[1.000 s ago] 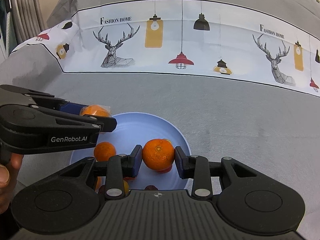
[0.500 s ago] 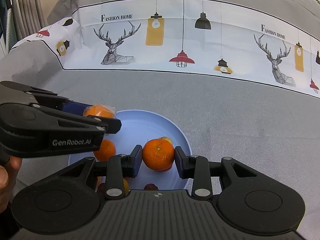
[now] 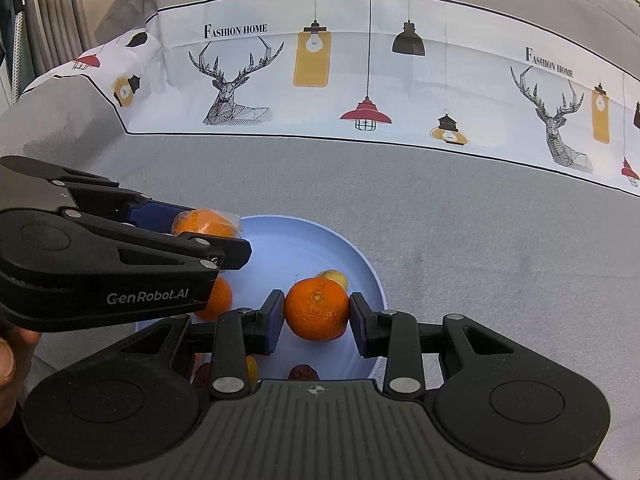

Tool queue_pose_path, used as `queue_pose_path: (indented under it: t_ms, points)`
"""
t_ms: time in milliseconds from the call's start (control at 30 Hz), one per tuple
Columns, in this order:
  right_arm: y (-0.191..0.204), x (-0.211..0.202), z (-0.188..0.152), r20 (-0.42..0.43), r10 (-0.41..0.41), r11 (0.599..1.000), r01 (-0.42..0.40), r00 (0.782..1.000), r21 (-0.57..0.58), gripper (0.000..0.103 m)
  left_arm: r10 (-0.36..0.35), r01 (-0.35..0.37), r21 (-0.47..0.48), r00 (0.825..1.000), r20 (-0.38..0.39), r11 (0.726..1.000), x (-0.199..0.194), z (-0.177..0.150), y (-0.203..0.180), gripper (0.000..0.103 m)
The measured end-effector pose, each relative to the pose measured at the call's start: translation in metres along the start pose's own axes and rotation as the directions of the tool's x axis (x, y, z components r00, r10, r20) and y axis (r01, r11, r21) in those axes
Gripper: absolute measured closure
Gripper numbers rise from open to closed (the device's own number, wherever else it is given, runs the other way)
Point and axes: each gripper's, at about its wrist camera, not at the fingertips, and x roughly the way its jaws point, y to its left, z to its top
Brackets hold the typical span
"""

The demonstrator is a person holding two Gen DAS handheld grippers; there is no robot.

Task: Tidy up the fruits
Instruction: 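Lower both held oranges toward the plate beside the other fruits, then open both grippers to drop the oranges onto the plate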

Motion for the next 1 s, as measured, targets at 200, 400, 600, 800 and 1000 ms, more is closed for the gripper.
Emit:
queue_pose_path:
  t_ms: [200, 400, 600, 800, 1000]
  points:
    - [0.0008, 0.0009, -0.0005, -0.001, 0.002, 1.000, -0.002, 1.000, 0.000, 0.066, -0.001, 0.001, 0.002, 1.000, 0.001, 1.000, 0.0000, 0.0001, -0.0004, 0.061]
    - [0.0000, 0.0022, -0.0007, -0.003, 0.006, 1.000, -0.006, 1.000, -0.001, 0.066, -0.002, 0.002, 0.003, 1.000, 0.000, 1.000, 0.0003, -0.0002, -0.0011, 0.061]
    - [0.0000, 0.0036, -0.0011, -0.007, 0.007, 1.000, -0.007, 1.000, -0.003, 0.066, -0.002, 0.002, 0.001, 1.000, 0.001, 1.000, 0.0002, -0.0001, -0.0014, 0.061]
    - [0.0005, 0.0035, -0.0010, -0.006, 0.006, 1.000, -0.006, 1.000, -0.004, 0.066, -0.004, 0.004, 0.004, 1.000, 0.002, 1.000, 0.0005, -0.0004, -0.0024, 0.061]
    - [0.0010, 0.0031, -0.0006, -0.007, 0.004, 1.000, -0.004, 1.000, -0.002, 0.065, -0.007, 0.007, 0.000, 1.000, 0.008, 1.000, -0.0008, -0.0005, -0.0031, 0.061]
